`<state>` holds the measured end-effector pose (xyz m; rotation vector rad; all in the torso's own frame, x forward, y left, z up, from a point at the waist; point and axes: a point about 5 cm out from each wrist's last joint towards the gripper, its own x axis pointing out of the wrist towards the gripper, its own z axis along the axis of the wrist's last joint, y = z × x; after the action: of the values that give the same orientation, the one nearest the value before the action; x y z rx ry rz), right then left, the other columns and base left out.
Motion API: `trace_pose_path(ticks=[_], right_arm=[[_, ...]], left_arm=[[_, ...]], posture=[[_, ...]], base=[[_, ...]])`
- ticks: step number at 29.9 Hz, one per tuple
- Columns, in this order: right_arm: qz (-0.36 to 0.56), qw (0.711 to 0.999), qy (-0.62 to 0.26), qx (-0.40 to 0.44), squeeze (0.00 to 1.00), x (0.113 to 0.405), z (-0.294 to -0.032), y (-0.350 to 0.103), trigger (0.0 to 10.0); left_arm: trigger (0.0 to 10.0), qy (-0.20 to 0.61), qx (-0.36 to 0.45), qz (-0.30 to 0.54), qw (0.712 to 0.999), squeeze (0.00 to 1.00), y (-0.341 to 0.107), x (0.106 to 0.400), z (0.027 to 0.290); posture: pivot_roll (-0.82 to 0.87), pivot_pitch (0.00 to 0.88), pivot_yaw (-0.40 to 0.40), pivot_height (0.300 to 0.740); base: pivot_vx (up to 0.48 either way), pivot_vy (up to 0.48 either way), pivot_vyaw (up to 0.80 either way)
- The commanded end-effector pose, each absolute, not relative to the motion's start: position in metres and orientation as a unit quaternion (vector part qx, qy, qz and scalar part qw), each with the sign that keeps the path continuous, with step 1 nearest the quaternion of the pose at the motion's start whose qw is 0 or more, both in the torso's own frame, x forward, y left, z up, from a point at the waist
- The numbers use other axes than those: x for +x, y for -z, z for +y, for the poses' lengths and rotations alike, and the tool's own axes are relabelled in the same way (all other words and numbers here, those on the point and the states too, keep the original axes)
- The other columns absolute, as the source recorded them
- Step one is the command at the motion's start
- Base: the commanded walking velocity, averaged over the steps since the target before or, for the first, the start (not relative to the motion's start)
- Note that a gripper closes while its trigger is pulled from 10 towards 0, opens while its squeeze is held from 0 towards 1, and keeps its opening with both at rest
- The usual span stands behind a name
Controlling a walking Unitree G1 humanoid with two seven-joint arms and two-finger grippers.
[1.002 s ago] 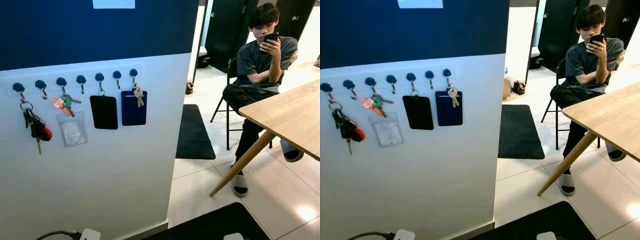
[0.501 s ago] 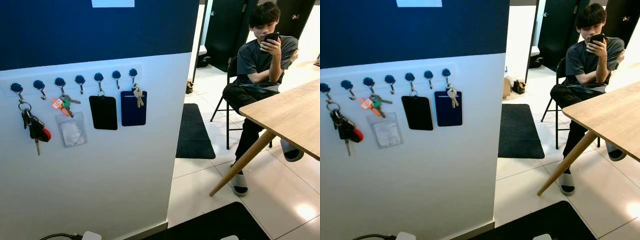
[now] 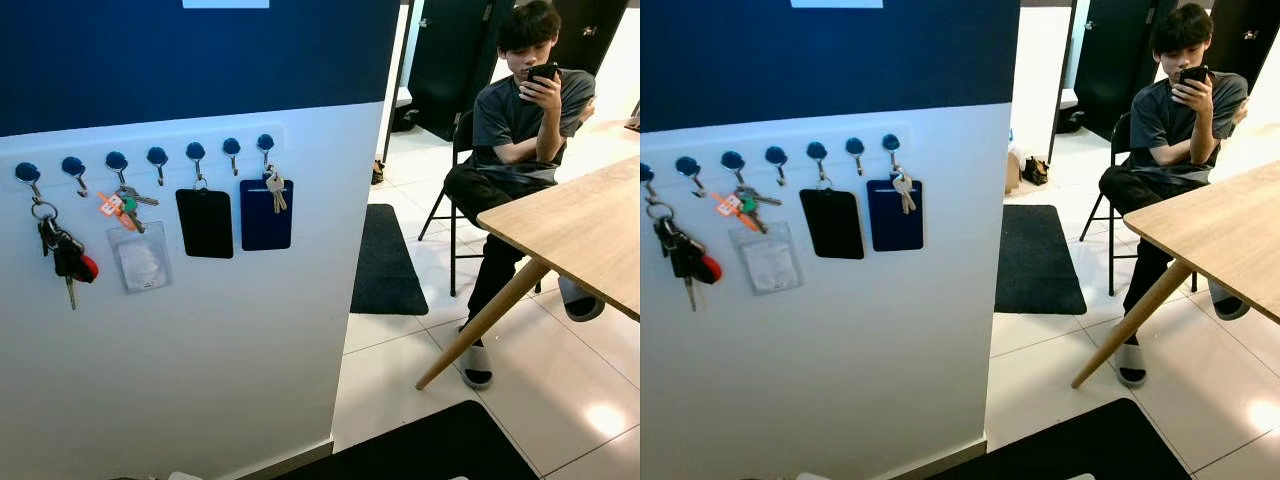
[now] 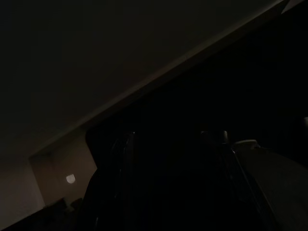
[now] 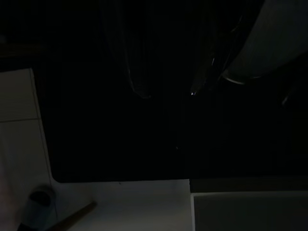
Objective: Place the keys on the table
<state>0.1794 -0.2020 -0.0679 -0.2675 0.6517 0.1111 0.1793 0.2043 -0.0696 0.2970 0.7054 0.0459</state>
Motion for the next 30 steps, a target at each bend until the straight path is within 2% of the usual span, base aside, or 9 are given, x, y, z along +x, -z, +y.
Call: trace_pose_path(ticks=[1, 30], right_arm=[[0.33, 0.933, -0.056, -0.132, 0.0, 0.1722, -0.2011, 0.072, 10.0], [0.337, 0.929, -0.056, -0.144, 0.0, 0.1719, -0.2035, 0.0731, 10.0]], left_arm=[[10.0, -0.021, 0.144, 0.361, 0.921, 0.0, 0.0754, 0.17, 0.2027], [10.0, -0.017, 0.149, 0.364, 0.919, 0.0, 0.0772, 0.1706, 0.1991]], posture=[[0.07, 0.152, 0.011, 0.74], [0.06, 0.126, 0.004, 0.74]], base=[[0.0, 0.0, 0.0], [0.0, 0.0, 0.0]])
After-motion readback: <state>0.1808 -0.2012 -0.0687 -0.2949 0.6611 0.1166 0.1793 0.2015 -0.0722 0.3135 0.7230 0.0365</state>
